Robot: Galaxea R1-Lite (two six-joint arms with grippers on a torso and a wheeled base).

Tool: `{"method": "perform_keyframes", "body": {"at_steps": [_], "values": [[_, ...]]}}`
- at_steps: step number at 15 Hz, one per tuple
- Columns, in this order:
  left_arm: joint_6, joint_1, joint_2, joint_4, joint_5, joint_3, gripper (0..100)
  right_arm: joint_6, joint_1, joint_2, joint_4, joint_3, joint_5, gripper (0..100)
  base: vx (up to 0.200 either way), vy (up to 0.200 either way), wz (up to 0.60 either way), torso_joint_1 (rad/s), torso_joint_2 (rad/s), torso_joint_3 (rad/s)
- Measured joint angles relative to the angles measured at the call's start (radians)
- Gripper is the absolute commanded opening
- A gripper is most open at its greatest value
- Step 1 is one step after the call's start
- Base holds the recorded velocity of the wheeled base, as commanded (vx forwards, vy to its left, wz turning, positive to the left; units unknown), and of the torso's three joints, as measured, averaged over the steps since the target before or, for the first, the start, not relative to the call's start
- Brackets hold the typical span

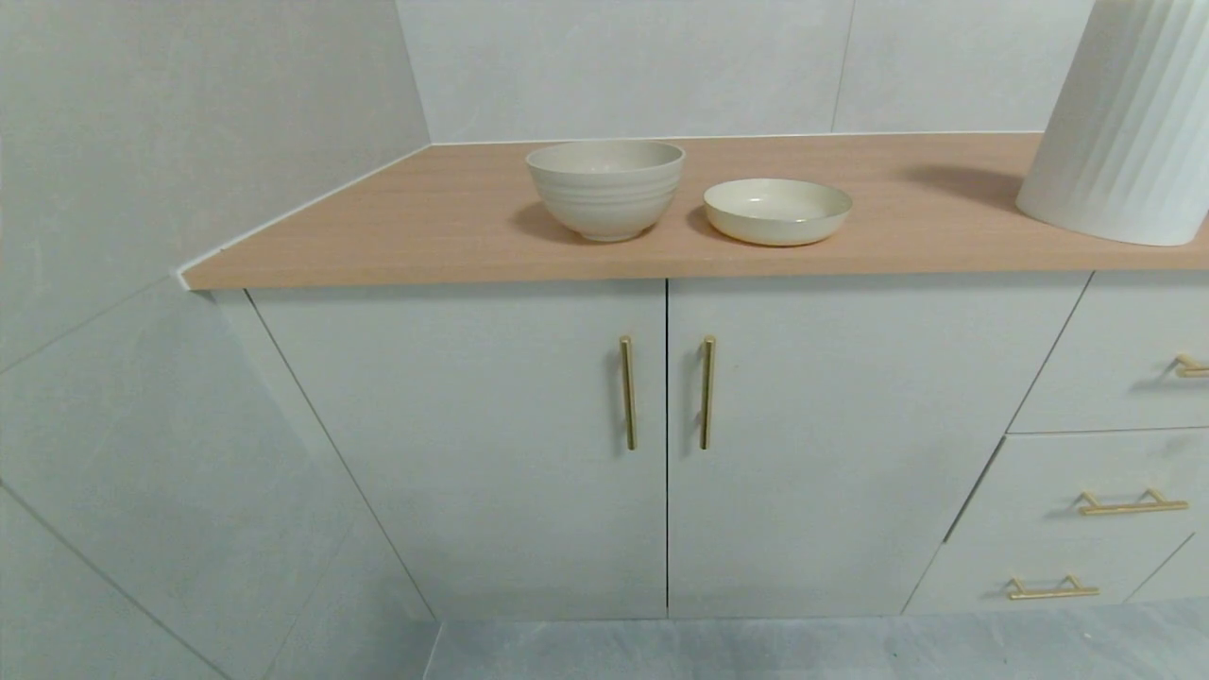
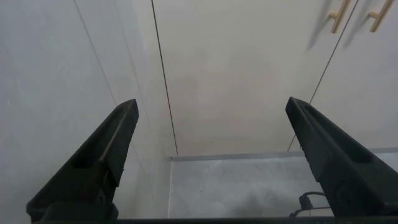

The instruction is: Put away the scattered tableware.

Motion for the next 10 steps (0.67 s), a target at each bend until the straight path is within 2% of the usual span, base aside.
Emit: {"method": "perform_keyframes", "body": {"at_steps": [7, 10], "values": [[0.0, 0.0, 0.0, 0.0, 0.0, 0.0, 100, -0.017, 0.0, 0.001, 0.007, -0.017, 0.009, 100, 0.0, 0.0, 0.0, 0.0, 0.0, 0.0], [-0.001, 0.0, 0.0, 0.0, 0.0, 0.0, 100, 0.021, 0.009, 0.047, 0.013, -0.146, 0.085, 100, 0.0, 0.0, 0.0, 0.0, 0.0, 0.0]]}}
